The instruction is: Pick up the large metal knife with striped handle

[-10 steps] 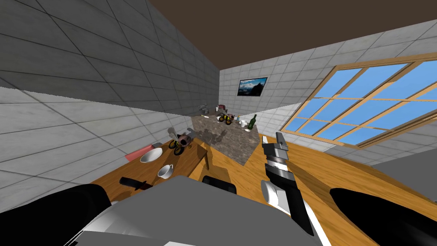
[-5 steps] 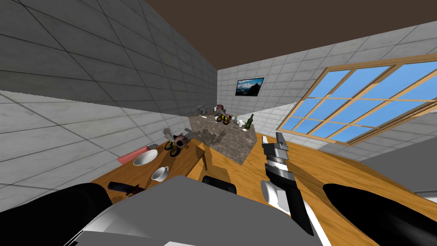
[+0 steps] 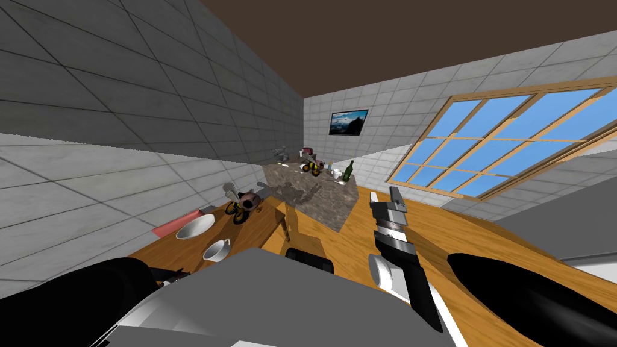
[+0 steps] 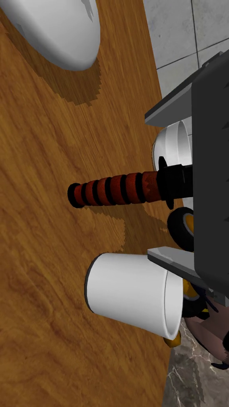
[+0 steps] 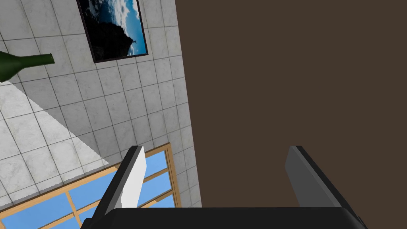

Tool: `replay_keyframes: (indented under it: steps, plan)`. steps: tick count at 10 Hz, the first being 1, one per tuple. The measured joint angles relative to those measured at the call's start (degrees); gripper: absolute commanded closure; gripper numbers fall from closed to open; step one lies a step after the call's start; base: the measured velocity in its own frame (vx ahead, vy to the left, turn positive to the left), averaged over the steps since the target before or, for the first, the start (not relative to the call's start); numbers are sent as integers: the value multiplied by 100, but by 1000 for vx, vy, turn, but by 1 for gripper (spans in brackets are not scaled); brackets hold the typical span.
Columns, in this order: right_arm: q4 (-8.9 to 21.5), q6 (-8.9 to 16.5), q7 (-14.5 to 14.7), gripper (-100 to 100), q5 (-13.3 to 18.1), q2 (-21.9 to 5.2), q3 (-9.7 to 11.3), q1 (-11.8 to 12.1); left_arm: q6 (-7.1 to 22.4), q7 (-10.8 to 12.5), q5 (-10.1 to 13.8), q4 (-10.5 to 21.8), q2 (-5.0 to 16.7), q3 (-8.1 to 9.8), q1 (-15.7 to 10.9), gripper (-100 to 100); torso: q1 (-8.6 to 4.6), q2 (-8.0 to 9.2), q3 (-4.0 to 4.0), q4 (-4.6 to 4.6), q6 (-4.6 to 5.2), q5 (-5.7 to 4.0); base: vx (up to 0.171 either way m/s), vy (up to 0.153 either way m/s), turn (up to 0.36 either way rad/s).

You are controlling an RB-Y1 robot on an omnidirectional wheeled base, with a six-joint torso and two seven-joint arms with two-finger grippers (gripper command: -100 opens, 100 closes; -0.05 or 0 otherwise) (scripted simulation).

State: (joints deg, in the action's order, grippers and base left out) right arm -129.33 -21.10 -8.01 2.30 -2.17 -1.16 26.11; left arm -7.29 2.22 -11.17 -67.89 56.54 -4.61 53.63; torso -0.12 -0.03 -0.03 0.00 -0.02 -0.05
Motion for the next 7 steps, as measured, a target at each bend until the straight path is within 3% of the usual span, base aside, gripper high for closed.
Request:
replay_keyframes:
  steps: [1, 4, 5, 7]
  plan:
    - [0, 0, 0, 0, 0, 0, 0, 0, -2, 2, 1, -1, -1, -1, 0, -100, 8, 5, 3, 1, 0, 2, 0, 38, -76]
    - [0, 0, 0, 0, 0, -1, -1, 0, 53, -104, -52, 253, -262, -101, -287, -100, 34, 10, 6, 3, 1, 9, -4, 46, -49]
    - [0, 0, 0, 0, 0, -1, -1, 0, 62, -111, -53, 256, -269, -104, -293, 100, 24, 10, 6, 3, 0, 7, -1, 6, 4]
    - [0, 0, 0, 0, 0, 0, 0, 0, 60, -112, -54, 257, -268, -106, -284, 100, 20, 4, 4, 5, 8, 12, -2, 2, 6]
